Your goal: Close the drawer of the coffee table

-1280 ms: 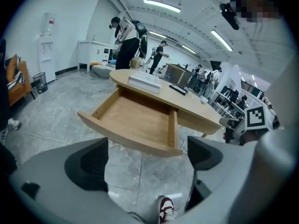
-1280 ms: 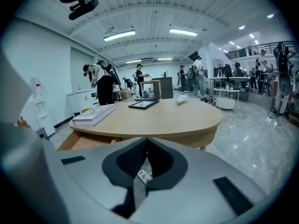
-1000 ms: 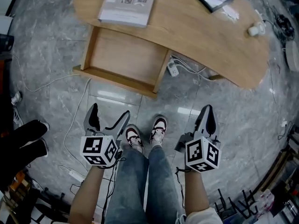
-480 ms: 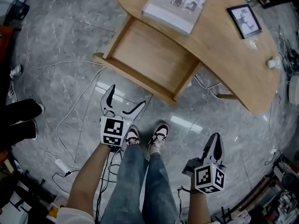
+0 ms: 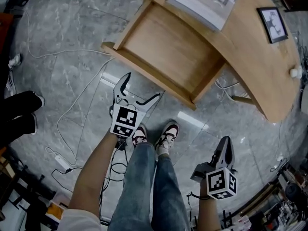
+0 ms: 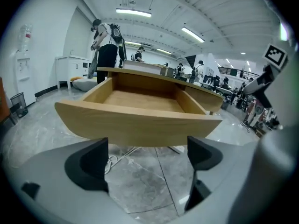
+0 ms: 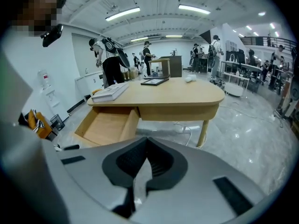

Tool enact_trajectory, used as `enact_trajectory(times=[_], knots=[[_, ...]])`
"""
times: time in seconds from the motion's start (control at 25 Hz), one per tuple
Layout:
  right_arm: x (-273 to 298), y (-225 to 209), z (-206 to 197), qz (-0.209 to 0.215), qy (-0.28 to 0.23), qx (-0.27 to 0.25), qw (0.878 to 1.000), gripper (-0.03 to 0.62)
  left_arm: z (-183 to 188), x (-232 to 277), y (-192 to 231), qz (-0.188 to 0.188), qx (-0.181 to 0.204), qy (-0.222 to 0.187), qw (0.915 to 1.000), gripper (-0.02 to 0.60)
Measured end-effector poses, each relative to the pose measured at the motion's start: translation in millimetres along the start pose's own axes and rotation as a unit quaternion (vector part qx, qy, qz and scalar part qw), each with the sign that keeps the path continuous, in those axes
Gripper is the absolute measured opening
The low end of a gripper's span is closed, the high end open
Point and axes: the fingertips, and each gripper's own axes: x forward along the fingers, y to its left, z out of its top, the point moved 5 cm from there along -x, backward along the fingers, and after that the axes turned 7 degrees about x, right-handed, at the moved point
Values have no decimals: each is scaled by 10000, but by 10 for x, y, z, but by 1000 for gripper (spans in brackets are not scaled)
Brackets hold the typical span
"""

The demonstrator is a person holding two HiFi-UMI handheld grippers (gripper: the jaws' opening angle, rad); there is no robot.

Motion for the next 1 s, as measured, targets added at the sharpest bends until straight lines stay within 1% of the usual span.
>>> enact_trajectory(times=[0.12,0.28,0.4,0.6,0.76,1.0], knots=[[54,46,-41,21,64,-29,10000,2,0,86,44,39,-67,-65,9999,529],[110,32,-68,17,126,-48,9999,2,-1,169,43,2,114,-59,9999,529],[142,-20,-88,-56,200,-33,9998,2,-10,198,73,82,238,-40,9997,529],[181,-113,-107,-158,239,78,9996,2,28,232,109,112,313,-122,9994,529],[193,-149,-129,-201,262,170,9993,2,72,244,130,124,150,-230,9995,529],[197,-204,-140,-240,264,236,9991,2,103,234,122,96,70,-59,9999,529]])
